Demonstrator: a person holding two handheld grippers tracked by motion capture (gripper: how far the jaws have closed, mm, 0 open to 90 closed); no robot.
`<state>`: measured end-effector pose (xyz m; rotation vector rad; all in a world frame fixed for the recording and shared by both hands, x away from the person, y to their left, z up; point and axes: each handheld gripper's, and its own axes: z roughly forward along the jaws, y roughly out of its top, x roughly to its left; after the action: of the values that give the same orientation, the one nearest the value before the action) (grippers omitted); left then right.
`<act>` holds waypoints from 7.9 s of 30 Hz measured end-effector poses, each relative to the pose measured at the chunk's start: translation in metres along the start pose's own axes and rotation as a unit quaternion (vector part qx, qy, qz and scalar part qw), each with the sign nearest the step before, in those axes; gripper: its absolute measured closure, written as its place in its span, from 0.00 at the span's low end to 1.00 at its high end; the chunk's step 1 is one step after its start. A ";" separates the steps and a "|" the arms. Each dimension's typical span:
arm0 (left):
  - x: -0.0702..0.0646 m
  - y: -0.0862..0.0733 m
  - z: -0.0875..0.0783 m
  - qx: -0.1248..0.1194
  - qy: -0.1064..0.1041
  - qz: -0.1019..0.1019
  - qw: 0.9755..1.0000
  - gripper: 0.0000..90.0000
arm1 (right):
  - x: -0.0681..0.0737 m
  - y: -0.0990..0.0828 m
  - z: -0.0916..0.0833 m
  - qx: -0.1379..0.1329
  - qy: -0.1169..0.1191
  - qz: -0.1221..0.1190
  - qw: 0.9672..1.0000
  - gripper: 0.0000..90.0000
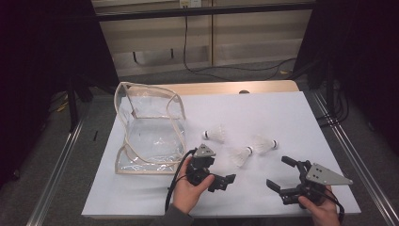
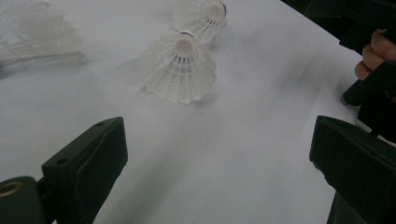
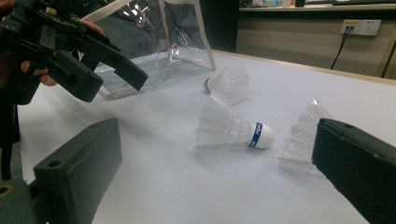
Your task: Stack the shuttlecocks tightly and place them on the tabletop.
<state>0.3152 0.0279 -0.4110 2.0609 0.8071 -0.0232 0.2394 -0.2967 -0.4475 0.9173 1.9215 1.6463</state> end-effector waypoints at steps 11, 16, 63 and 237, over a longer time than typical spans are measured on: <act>0.001 -0.010 -0.006 0.006 -0.022 0.022 1.000 0.04 | 0.000 0.000 0.000 0.001 0.000 0.000 1.000 0.01; 0.001 -0.014 -0.010 0.001 -0.029 0.026 0.999 0.04 | 0.000 0.000 0.000 0.000 0.000 0.000 1.000 0.01; 0.025 -0.035 -0.057 -0.004 -0.047 0.030 0.998 0.04 | -0.002 -0.001 0.001 0.003 -0.002 0.002 1.000 0.01; 0.086 -0.068 -0.141 -0.040 0.011 0.051 0.998 0.03 | -0.012 0.055 0.082 0.112 -0.029 0.005 0.993 0.05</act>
<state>0.3065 0.2060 -0.4027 2.0280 0.7033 0.0874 0.3161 -0.2461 -0.4104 1.0496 2.0938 1.4121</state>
